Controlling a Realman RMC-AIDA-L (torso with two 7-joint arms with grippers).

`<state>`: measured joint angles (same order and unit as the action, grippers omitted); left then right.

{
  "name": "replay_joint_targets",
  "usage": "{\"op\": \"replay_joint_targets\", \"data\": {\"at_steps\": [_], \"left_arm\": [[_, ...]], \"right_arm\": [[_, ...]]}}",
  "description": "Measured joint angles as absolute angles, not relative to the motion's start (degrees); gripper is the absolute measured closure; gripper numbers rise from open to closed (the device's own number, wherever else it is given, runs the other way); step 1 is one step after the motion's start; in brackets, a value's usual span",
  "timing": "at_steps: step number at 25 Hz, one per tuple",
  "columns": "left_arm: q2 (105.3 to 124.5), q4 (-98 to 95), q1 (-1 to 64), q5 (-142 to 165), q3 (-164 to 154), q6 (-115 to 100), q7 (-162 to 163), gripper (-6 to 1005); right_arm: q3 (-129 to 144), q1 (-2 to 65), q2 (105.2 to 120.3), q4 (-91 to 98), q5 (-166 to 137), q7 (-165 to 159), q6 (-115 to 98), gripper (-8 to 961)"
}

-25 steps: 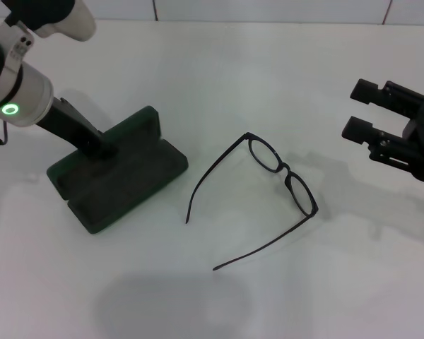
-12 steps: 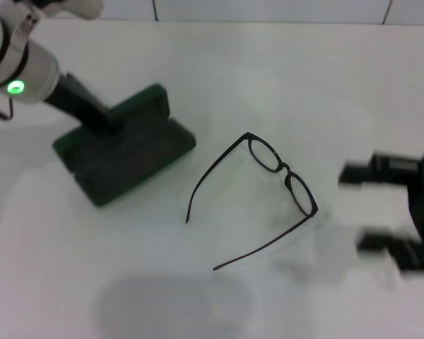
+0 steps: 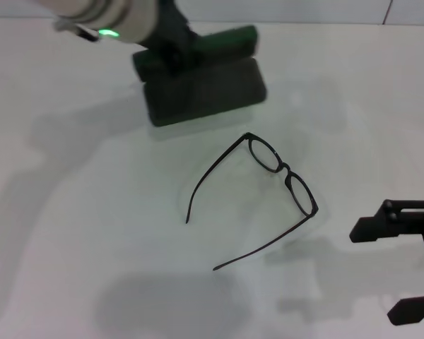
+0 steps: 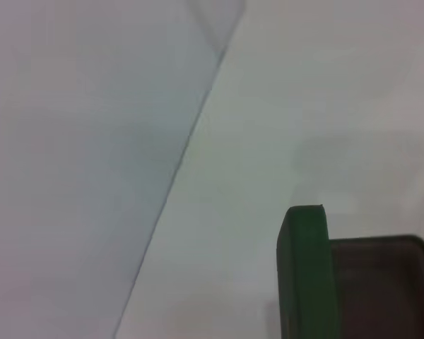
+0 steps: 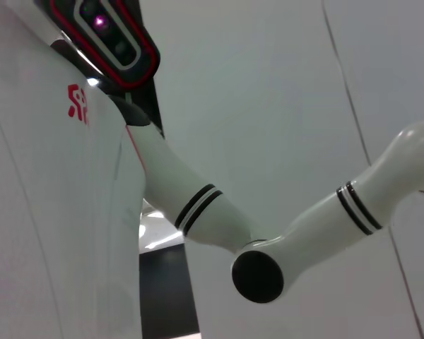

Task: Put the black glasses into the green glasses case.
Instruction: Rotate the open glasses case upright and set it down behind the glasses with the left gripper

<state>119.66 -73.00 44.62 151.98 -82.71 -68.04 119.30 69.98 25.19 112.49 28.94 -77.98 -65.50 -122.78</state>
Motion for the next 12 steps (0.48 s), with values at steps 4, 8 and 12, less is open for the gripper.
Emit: {"op": "replay_joint_targets", "data": {"at_steps": [4, 8, 12], "left_arm": [[119.8, -68.32, 46.79, 152.05, -91.93, -61.22, 118.65, 800], [120.05, -64.38, 48.3, 151.72, -96.51, -56.64, 118.65, 800], [120.23, -61.05, 49.23, 151.13, -99.21, -54.87, 118.84, 800]], "right_arm": [[69.31, 23.71, 112.9, 28.92, -77.94, -65.42, -122.54, 278], [69.18, 23.18, 113.04, 28.57, -77.92, -65.08, -122.41, 278], [68.44, 22.95, 113.11, 28.08, -77.91, -64.93, -122.29, 278]]}}
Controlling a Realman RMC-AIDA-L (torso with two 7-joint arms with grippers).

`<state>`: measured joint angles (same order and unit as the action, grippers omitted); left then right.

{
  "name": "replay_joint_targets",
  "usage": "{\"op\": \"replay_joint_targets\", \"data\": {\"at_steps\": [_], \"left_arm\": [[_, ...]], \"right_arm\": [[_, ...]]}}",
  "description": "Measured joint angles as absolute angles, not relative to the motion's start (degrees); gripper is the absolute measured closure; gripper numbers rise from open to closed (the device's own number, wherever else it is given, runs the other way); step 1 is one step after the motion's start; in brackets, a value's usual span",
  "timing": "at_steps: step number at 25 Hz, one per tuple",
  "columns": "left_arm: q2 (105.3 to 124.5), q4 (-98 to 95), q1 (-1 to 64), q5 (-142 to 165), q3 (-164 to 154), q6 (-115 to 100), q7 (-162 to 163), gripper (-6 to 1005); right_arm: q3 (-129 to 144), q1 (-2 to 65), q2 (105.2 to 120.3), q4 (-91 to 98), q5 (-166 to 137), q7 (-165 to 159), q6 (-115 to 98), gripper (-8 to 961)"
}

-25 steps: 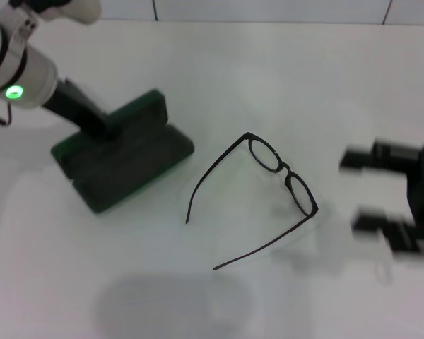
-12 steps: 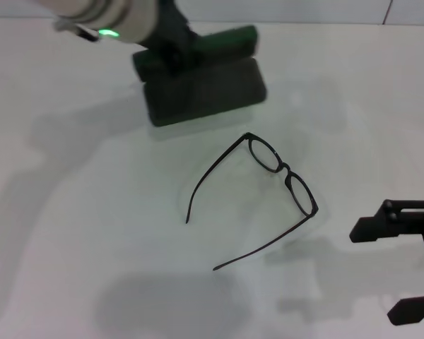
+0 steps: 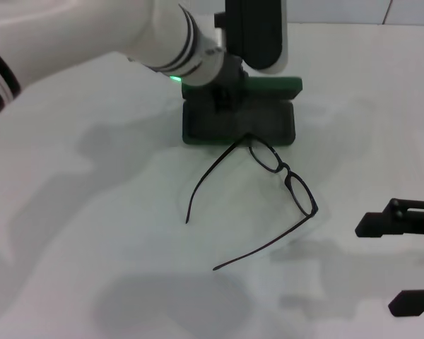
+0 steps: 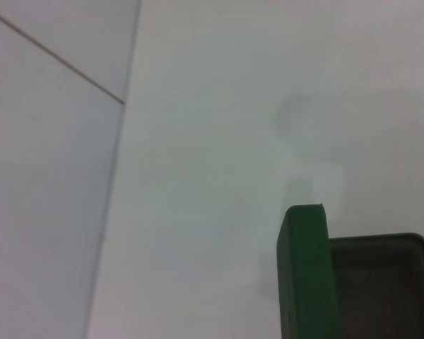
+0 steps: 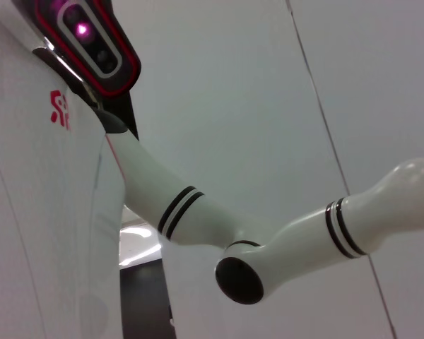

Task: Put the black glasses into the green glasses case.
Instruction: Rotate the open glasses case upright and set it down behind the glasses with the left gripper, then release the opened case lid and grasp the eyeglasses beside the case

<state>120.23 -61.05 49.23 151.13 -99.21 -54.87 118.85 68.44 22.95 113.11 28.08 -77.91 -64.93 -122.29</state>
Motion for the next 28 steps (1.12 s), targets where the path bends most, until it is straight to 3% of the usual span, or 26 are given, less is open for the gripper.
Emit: {"op": "replay_joint_targets", "data": {"at_steps": [11, 24, 28], "left_arm": [[120.21, -59.32, 49.2, 145.24, -102.33, -54.67, 118.34, 800], [120.09, -61.41, 48.63, 145.1, -101.32, -56.29, 119.32, 540], [120.08, -70.78, 44.66, 144.08, -97.09, -57.54, 121.25, 512]], "right_arm": [[66.97, 22.49, 113.18, 28.03, -78.05, -64.93, -121.68, 278], [66.97, 22.53, 113.02, 28.04, -78.18, -65.88, -115.48, 279], [67.15, 23.36, 112.3, 28.76, -78.5, -67.22, -107.86, 279]]}}
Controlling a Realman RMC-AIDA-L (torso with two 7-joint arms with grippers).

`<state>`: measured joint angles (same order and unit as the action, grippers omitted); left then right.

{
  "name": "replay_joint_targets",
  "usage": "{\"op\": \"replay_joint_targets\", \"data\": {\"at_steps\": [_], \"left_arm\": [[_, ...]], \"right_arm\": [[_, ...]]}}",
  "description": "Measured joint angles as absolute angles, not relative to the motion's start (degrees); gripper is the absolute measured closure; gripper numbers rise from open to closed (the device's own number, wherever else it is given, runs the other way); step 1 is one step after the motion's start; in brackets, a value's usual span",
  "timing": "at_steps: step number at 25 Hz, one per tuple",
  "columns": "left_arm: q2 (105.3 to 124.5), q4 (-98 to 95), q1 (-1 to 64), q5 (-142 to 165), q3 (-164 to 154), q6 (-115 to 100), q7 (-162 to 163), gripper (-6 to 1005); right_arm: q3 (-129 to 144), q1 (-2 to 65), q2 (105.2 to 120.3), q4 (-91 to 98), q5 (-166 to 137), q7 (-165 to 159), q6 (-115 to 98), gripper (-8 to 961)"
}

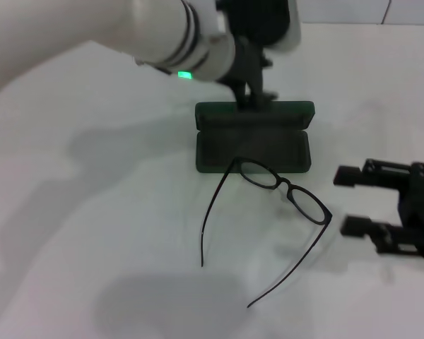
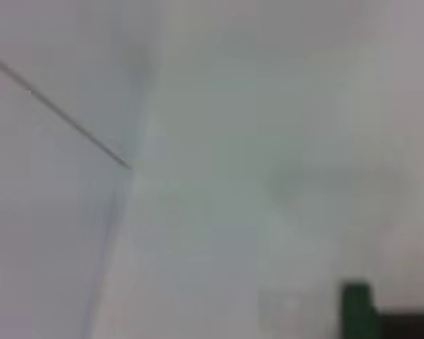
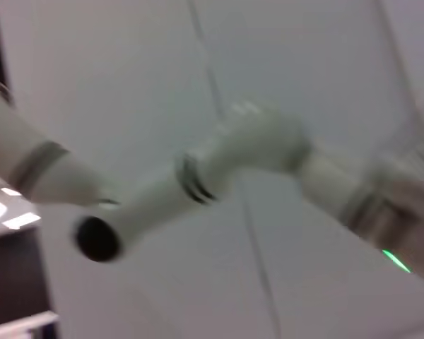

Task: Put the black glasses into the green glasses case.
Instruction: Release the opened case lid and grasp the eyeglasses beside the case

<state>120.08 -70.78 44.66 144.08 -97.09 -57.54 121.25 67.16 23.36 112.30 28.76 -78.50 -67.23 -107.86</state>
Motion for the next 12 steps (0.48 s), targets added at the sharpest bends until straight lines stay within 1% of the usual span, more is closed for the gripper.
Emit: {"op": "replay_joint_targets", "data": {"at_steps": [5, 7, 10, 12], "left_arm": [[120.02, -86.37, 33.64, 133.64, -91.03, -54.89, 123.82, 499], [119.92, -91.65, 27.31, 121.36, -87.59, -54.29, 121.1, 494], [119.86, -92.08, 20.33, 104.01, -84.33, -54.7, 112.32, 496], [119.83, -89.65, 16.87, 94.28, -83.57, -55.48, 105.78, 498]], "right_arm": [[67.17, 26.18, 111.2, 34.01, -82.0, -76.88, -96.94, 290], [67.18, 28.51, 110.92, 37.21, -86.24, -82.92, -93.87, 311], [67.36, 32.22, 110.98, 42.33, -94.98, -93.36, -89.29, 335], [67.42, 34.57, 111.44, 45.0, -101.55, -99.48, -87.4, 340]]}}
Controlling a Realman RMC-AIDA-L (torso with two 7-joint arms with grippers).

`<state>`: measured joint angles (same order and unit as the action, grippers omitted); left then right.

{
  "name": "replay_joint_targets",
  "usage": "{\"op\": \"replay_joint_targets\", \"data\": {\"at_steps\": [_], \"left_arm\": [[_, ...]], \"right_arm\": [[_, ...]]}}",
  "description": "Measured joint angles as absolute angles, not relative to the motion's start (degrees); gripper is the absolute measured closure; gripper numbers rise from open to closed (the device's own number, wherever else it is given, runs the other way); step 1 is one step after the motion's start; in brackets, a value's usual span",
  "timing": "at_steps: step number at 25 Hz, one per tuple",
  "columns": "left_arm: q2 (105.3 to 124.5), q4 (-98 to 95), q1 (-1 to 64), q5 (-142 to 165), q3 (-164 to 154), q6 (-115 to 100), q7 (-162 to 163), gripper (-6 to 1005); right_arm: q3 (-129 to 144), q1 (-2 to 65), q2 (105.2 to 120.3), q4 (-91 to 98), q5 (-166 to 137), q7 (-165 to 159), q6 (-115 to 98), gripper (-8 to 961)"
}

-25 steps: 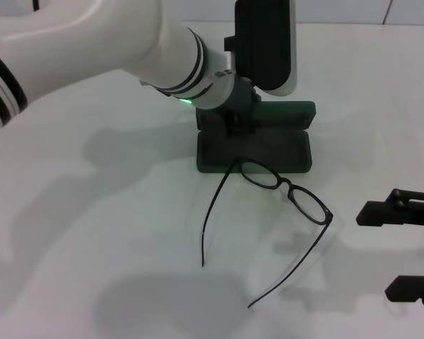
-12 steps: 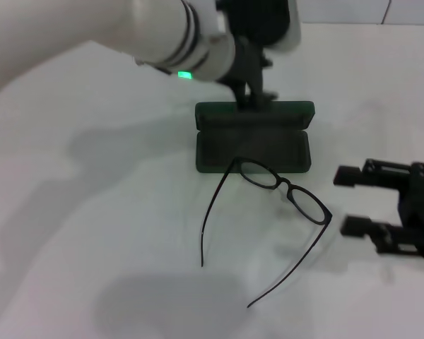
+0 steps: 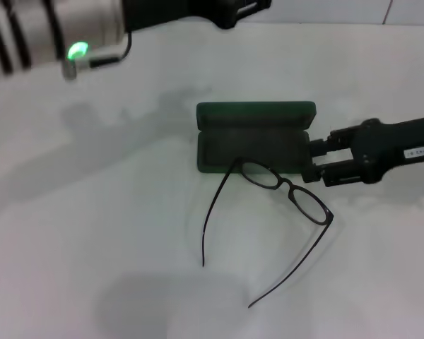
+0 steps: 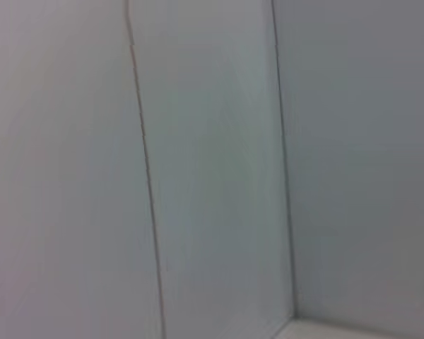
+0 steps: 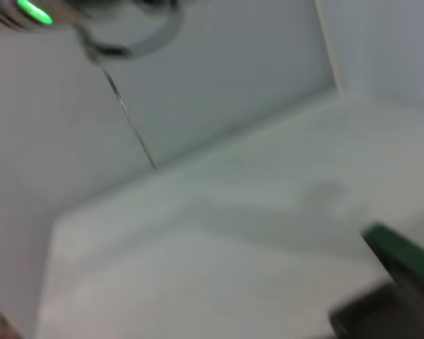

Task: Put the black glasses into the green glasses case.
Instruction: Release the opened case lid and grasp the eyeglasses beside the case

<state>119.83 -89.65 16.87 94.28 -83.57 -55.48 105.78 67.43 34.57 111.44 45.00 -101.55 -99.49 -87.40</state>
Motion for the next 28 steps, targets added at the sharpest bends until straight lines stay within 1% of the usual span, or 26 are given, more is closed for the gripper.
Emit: {"op": "replay_joint_targets", "data": {"at_steps": [6, 8, 10, 14, 19, 21, 25, 28], "left_arm": [[119.84, -79.99, 11.02, 78.24, -82.96, -61.51, 94.04, 508], [119.85, -77.42, 9.3, 74.53, -82.05, -65.0, 90.44, 510], [119.86, -75.04, 7.94, 71.67, -81.01, -68.22, 87.55, 512], [119.88, -68.42, 7.53, 67.59, -77.9, -73.8, 84.64, 517], [119.88, -58.9, 9.21, 64.55, -73.23, -81.46, 80.95, 523], [119.89, -55.52, 10.15, 64.03, -71.8, -83.32, 79.55, 526], [119.89, -49.53, 11.52, 63.62, -68.41, -86.48, 77.97, 530], [119.86, -47.01, 11.96, 63.19, -67.22, -88.29, 77.0, 534]], "right_arm": [[67.42, 42.61, 113.54, 46.56, -120.39, -113.83, -85.07, 354], [67.51, 44.85, 114.73, 46.41, -124.65, -116.41, -83.94, 359], [68.11, 46.44, 115.36, 46.23, -126.8, -118.02, -82.95, 364], [72.13, 49.22, 115.55, 45.15, -127.76, -122.14, -80.96, 373], [75.93, 51.42, 115.82, 42.81, -128.4, -124.42, -78.01, 384], [76.74, 52.66, 115.97, 40.36, -128.44, -124.79, -76.8, 570], [80.17, 54.69, 116.18, 37.06, -128.04, -124.87, -74.86, 648], [84.56, 54.91, 116.2, 37.06, -126.72, -124.87, -72.87, 710]]}}
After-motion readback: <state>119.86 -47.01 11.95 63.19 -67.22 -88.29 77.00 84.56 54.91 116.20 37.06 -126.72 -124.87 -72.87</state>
